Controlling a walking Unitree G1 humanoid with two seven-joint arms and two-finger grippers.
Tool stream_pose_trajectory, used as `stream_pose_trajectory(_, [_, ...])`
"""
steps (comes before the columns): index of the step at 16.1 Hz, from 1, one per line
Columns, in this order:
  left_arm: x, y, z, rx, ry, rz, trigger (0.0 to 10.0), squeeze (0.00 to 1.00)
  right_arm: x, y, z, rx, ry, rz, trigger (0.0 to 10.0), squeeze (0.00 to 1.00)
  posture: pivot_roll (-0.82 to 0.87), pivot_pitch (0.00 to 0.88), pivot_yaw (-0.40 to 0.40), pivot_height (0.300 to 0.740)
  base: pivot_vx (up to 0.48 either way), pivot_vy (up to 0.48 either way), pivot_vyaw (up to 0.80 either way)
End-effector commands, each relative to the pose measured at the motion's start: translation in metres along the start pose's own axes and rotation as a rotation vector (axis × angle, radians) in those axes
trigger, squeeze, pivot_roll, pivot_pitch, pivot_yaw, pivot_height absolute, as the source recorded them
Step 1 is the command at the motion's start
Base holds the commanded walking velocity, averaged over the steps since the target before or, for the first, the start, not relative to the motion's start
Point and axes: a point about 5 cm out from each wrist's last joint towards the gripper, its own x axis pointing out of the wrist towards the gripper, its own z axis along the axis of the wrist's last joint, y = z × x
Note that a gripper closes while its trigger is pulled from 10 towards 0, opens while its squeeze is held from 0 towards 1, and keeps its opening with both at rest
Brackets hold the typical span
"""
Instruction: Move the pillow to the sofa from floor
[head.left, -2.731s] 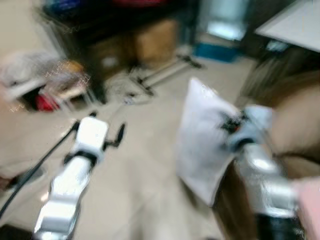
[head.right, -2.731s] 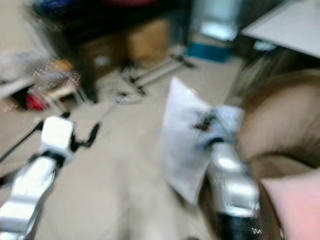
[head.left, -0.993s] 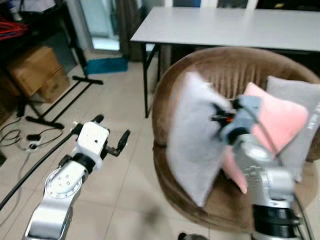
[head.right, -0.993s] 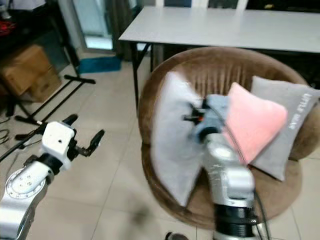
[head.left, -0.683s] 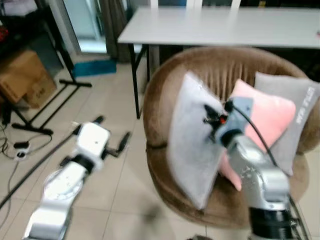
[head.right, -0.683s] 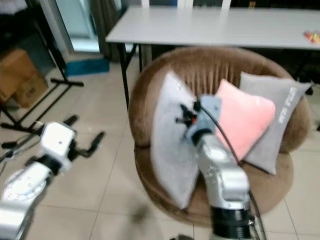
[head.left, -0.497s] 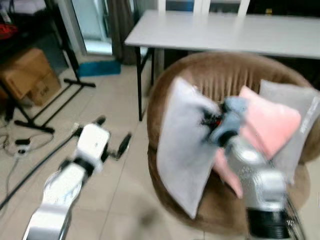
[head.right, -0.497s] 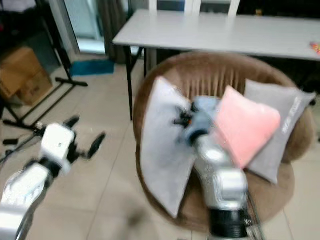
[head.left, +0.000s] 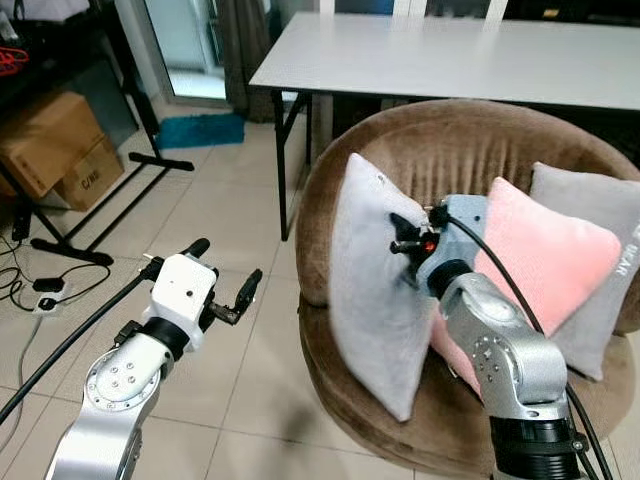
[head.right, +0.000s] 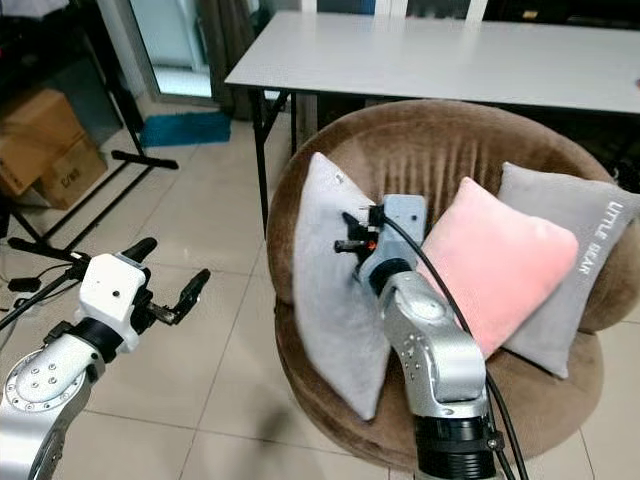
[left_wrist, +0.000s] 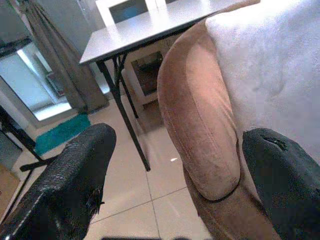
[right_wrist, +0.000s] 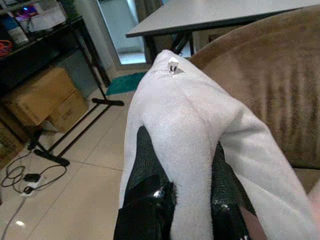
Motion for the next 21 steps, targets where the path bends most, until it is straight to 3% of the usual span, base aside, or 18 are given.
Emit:
stream_pose_trajectory(1, [-0.0009,0.0013,0.0016,0.004,0.002,-0.003,10.0,0.24,-0.0022,0.0013,0.0143,0.0,-0.072,0.004,10.0,0.0,-0.01,0.0,0.033,0.74,0.322,0.0,0.0])
stream_pose_trajectory(11, [0.0,0.0007,0.0024,0.01,0.001,-0.018,10.0,0.23,-0.0006,0.0039,0.0119,-0.002,-0.065,0.007,10.0,0.0,0.0,0.0,0.036,0.74,0.322,0.0,0.0])
stream_pose_trajectory(17, [0.0001,-0.0006,0.0013,0.012,0.009,-0.032,10.0,0.22,0.0006,0.0042,0.0098,0.004,-0.047,0.007,10.0,0.0,0.0,0.0,0.037,0.74,0.312,0.0,-0.77])
stream_pose_trajectory(21, [-0.0014,-0.0051,-0.0006,0.019,0.02,-0.077,10.0,0.2,0.0018,0.0102,0.0066,0.008,-0.038,0.051,10.0,0.0,0.0,0.0,0.039,0.74,0.0,0.0,0.0])
